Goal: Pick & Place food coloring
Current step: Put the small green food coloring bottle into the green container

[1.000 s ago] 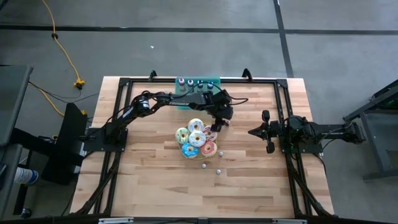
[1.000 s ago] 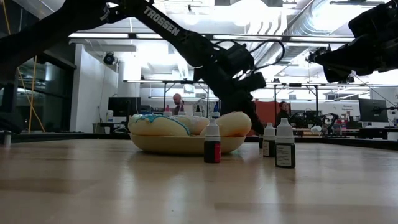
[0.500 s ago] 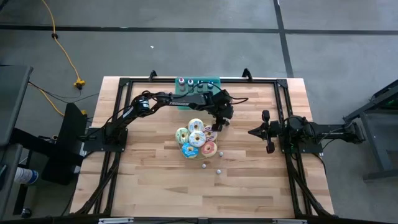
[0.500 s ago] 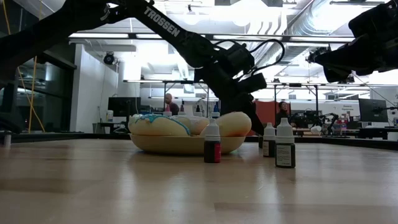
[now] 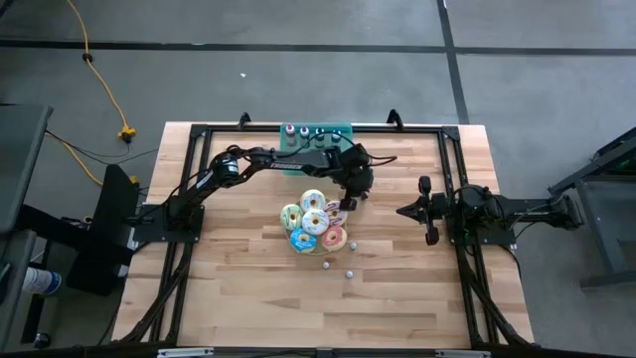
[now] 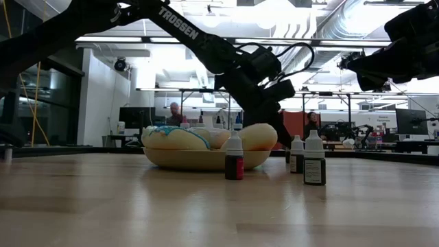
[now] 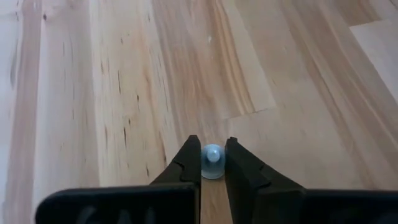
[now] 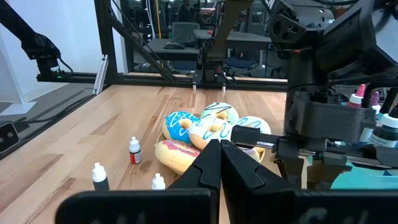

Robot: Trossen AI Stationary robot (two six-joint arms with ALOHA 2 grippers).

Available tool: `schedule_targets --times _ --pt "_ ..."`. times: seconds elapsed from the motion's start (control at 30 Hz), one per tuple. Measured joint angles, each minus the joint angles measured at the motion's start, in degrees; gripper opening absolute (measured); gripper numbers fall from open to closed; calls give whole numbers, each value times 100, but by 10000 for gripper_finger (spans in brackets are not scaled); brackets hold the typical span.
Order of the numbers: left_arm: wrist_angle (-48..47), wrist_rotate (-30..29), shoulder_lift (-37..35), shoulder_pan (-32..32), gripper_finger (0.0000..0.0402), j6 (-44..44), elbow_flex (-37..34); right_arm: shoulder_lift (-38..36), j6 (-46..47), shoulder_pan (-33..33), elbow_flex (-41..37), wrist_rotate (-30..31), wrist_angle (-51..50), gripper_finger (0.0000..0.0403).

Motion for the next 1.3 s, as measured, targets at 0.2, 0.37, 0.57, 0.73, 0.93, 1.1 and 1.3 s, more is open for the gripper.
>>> schedule_targets --times 0.2,0.37,0.57,0.73,0.93,1.1,1.3 --pt "-316 -54 3 0 29 -603 205 1 2 0 -1 0 -1 0" --pt "-708 -97 9 0 29 -1044 737 1 2 1 0 0 -1 0" --pt "-1646 -611 7 2 29 -1938 1467 0 2 2 0 2 -2 0" --pt "-2451 -874 7 20 29 -2882 1943 2 2 2 0 2 0 0" --pt "-2947 -732 0 104 29 -3914 2149 1 2 2 -1 1 -2 0" --pt "-3201 -1189 -69 170 29 -4383 2146 1 2 2 -1 1 0 0" --pt "-3521 -1849 -373 304 29 -4361 2135 2 2 1 0 1 0 0"
